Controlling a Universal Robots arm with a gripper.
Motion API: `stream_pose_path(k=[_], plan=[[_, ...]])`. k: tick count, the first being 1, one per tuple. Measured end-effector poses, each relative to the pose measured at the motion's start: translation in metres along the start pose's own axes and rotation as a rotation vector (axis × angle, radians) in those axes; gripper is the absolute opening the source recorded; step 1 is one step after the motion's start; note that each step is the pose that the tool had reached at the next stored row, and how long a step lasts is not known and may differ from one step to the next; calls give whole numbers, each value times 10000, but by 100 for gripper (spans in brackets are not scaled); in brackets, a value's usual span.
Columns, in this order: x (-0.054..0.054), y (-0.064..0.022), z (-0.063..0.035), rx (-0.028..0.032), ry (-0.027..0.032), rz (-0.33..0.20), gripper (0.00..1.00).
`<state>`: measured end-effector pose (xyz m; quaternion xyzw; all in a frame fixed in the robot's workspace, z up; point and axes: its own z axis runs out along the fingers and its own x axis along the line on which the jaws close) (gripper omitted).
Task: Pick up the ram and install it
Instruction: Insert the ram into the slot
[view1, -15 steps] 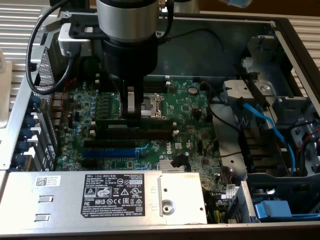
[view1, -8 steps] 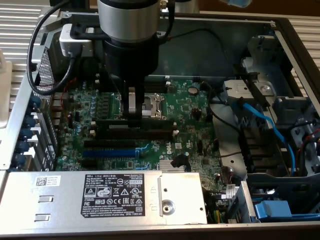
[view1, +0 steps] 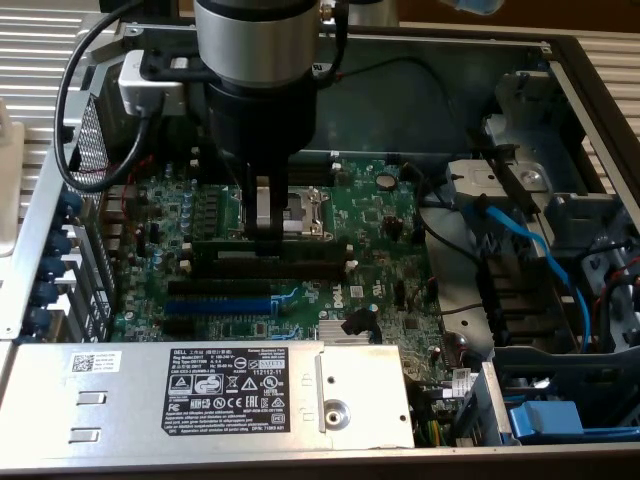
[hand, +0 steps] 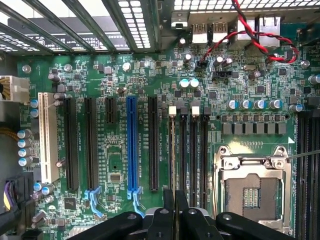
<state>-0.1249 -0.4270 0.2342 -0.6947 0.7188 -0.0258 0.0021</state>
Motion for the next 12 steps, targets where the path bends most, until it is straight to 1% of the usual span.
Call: stream_pose_path(k=[12], plan=[[0,10,16,2,-1,-3,13]])
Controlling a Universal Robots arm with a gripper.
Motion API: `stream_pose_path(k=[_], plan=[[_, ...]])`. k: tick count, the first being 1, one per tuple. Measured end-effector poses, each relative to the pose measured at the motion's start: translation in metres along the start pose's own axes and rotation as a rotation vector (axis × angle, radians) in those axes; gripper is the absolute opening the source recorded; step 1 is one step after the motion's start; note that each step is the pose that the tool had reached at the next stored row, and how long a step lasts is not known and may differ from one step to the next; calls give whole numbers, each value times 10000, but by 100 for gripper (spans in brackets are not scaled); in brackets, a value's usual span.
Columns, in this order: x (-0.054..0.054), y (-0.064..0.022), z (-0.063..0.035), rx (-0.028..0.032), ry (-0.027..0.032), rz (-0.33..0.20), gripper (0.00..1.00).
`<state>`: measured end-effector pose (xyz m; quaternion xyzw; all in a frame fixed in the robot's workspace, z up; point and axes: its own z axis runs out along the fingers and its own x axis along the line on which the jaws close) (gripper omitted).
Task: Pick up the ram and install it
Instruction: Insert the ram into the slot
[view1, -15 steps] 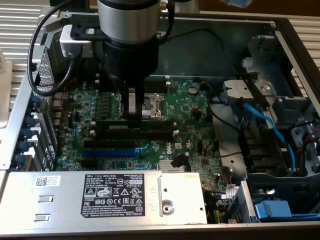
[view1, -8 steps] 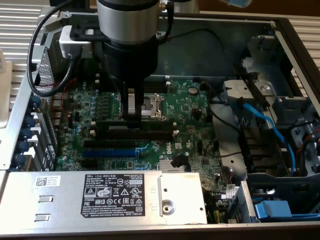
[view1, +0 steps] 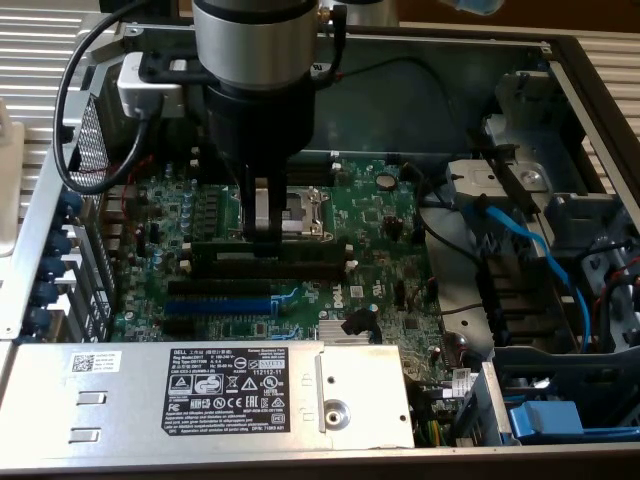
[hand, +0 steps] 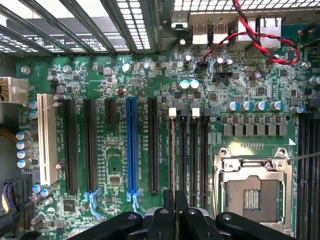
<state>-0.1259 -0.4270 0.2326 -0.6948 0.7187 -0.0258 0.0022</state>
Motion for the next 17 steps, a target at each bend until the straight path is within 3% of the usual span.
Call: stream_pose_path(k=[17], plan=[[0,10,21,0,1,0,13]])
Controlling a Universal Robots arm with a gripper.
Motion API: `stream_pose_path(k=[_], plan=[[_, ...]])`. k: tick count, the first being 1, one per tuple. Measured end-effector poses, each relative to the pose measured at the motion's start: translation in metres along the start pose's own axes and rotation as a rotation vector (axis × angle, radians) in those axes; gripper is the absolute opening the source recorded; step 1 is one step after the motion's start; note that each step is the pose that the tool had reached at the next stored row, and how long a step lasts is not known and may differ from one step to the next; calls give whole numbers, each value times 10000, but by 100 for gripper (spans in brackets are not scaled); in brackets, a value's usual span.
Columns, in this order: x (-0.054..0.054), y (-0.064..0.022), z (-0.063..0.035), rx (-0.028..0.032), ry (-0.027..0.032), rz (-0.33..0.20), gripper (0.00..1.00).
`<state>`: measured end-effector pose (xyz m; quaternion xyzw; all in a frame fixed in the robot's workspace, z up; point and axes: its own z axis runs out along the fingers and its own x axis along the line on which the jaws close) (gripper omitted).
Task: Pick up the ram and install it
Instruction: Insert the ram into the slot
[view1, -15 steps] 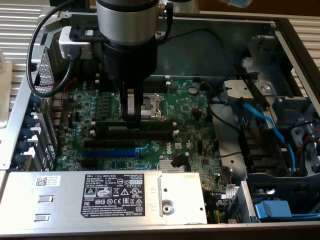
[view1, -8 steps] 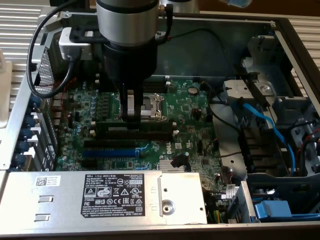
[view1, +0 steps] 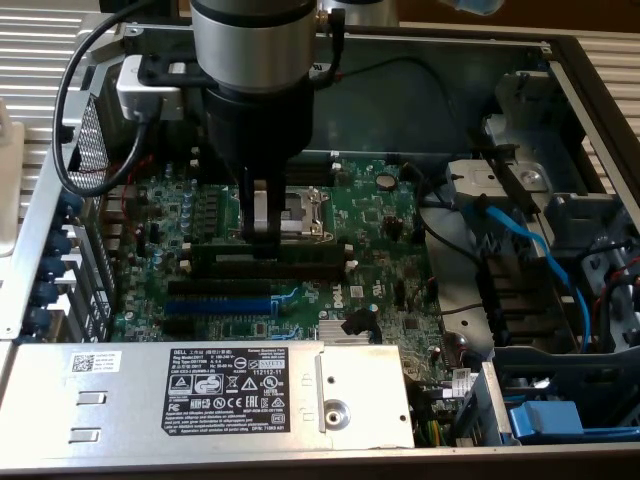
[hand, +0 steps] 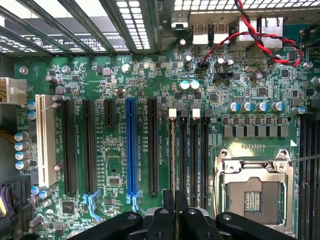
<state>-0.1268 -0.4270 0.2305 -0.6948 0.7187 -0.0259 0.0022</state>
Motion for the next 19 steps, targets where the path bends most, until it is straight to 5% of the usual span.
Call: stream_pose_path(k=[19], plan=[[14,-3,5,-2,1,25,13]])
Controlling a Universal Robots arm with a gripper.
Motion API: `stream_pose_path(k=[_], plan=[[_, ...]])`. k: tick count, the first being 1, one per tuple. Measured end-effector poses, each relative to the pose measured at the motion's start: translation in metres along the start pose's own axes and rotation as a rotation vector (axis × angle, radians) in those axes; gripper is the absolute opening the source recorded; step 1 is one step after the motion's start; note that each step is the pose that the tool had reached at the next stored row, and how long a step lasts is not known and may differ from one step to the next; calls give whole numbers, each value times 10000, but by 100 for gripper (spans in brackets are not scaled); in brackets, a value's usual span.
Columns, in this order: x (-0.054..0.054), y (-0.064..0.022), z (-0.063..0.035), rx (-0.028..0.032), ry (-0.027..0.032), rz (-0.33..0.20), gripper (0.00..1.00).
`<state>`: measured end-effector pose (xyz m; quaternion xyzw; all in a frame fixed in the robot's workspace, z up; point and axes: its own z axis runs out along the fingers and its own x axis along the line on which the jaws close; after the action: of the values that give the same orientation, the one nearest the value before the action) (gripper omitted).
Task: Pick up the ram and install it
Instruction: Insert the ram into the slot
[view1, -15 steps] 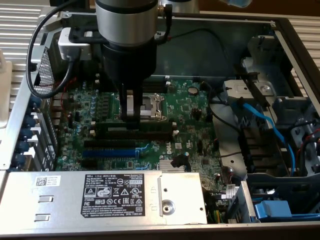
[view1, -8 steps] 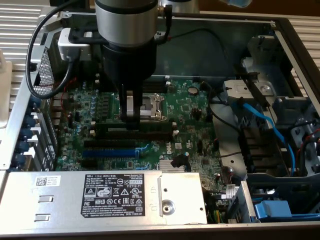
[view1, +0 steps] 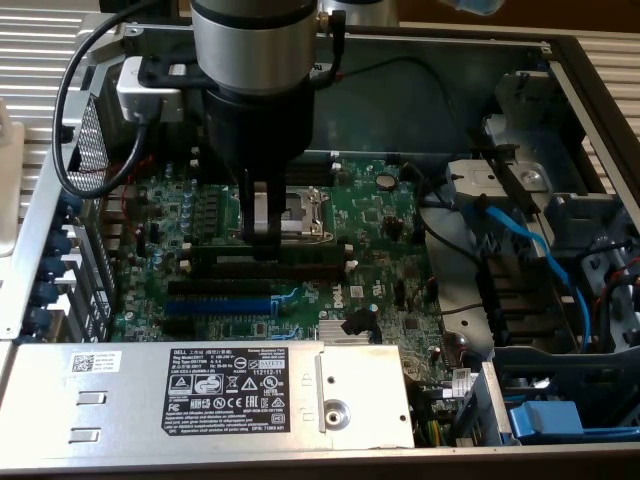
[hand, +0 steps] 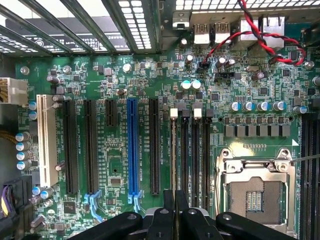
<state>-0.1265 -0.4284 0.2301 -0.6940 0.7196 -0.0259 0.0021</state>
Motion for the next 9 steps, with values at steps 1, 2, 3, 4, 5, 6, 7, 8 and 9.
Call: stream_pose_path(k=[1,2,3,4,5,6,7,8,9], plan=[[0,0,1,0,0,0,13],[0,0,2,0,0,0,13],[0,0,3,0,0,0,13],[0,0,5,1,-1,0,13],[0,0,7,1,-1,0,13],[0,0,9,1,-1,0,13],[0,0,11,1,0,0,13],[-1,0,15,1,-2,0,13],[-1,1,18,1,-1,0,13]])
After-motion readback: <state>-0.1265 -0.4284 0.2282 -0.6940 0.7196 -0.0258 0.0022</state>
